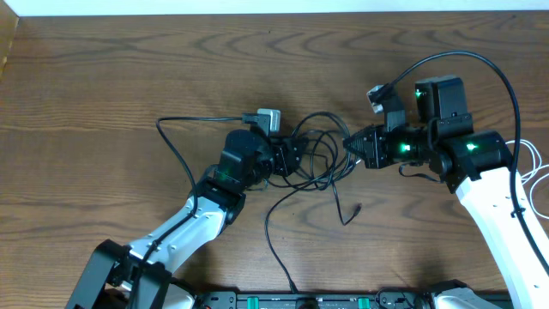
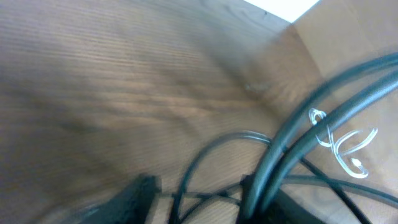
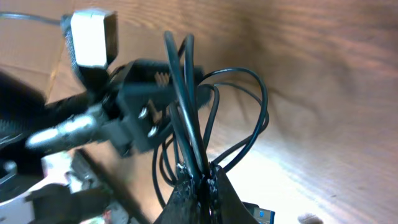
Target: Untangle cables
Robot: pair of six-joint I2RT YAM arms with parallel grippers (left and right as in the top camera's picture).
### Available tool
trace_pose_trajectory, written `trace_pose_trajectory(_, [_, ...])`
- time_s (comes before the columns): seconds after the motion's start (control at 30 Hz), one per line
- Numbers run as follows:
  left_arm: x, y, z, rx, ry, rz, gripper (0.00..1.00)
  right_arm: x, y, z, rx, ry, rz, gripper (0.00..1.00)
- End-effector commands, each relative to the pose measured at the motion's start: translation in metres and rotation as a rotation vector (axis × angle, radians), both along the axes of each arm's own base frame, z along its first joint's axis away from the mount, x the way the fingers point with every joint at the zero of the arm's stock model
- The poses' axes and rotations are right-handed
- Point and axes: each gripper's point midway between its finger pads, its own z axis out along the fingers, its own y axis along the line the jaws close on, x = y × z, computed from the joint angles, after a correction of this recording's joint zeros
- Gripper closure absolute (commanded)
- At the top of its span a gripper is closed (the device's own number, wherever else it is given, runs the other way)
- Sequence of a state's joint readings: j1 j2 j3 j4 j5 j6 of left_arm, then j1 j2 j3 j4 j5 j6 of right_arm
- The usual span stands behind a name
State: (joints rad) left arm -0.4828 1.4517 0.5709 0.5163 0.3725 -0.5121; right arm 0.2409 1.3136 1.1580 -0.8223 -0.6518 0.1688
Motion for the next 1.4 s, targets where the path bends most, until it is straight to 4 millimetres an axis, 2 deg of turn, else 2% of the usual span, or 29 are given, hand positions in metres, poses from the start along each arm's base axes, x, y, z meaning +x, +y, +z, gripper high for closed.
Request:
trace_pose_trajectory(0.0, [0.021,0.016,0.003,0.041,-0.049,0.133,0.72,-0.014,0.008,0.009,0.053,0.008,0.065,0.99])
trace_pose_trajectory(0.1, [0.03,0.03,0.003,0.018,-0.018,0.253,0.92,-0.01,-0.01,-0.009,-0.081,0.015,0.004,0.99])
trace_pose_trajectory(0.13, [0.032,0.033,0.005,-0.014,0.001,0.296,0.92,-0.002,-0.041,-0.027,-0.254,0.03,-0.119,0.99])
trace_pose_trajectory(0.2, [0.032,0.034,0.009,-0.031,0.003,0.303,0.92,0.005,-0.073,-0.039,-0.408,0.049,-0.273,0.99])
trace_pose_trajectory(0.27, [0.033,0.037,0.013,-0.043,-0.003,0.312,0.92,0.01,-0.108,-0.045,-0.55,0.063,-0.45,0.99])
trace_pose_trajectory(0.33, [0.035,0.041,0.022,-0.084,0.002,0.334,0.92,0.011,-0.133,-0.045,-0.637,0.07,-0.588,0.99])
trace_pose_trajectory(0.4, [0.035,0.044,0.038,-0.143,0.0,0.337,0.92,0.012,-0.149,-0.045,-0.692,0.07,-0.689,0.99])
trace_pose_trajectory(0.53, [0.031,0.049,0.069,-0.213,-0.045,0.31,0.94,0.014,-0.16,-0.047,-0.728,0.082,-0.777,0.99])
trace_pose_trajectory(0.73, [0.011,0.044,0.108,-0.299,-0.092,0.163,0.92,0.016,-0.16,-0.065,-0.748,0.145,-0.794,0.99])
trace_pose_trajectory(0.9, [-0.001,0.037,0.117,-0.328,-0.089,0.064,0.92,0.016,-0.155,-0.083,-0.766,0.204,-0.762,0.98])
trace_pose_trajectory(1.0, [-0.006,0.032,0.115,-0.34,-0.066,0.022,0.92,0.017,-0.118,-0.1,-0.605,0.309,-0.656,0.96])
trace_pose_trajectory(1.07, [-0.006,0.032,0.116,-0.369,-0.035,0.034,0.92,0.019,-0.093,-0.105,-0.499,0.344,-0.562,0.93])
trace_pose_trajectory(1.13, [-0.004,0.031,0.124,-0.43,-0.017,0.047,0.92,0.022,-0.07,-0.107,-0.41,0.353,-0.457,0.87])
trace_pose_trajectory(1.23, [-0.005,0.029,0.15,-0.528,-0.055,0.029,0.92,0.025,-0.049,-0.109,-0.31,0.379,-0.39,0.8])
trace_pose_trajectory(1.33, [-0.017,0.025,0.193,-0.598,-0.213,-0.074,0.92,0.029,-0.022,-0.102,-0.181,0.355,-0.251,0.7])
trace_pose_trajectory(1.37, [-0.024,0.023,0.206,-0.615,-0.27,-0.117,0.92,0.029,-0.012,-0.097,-0.132,0.338,-0.192,0.64])
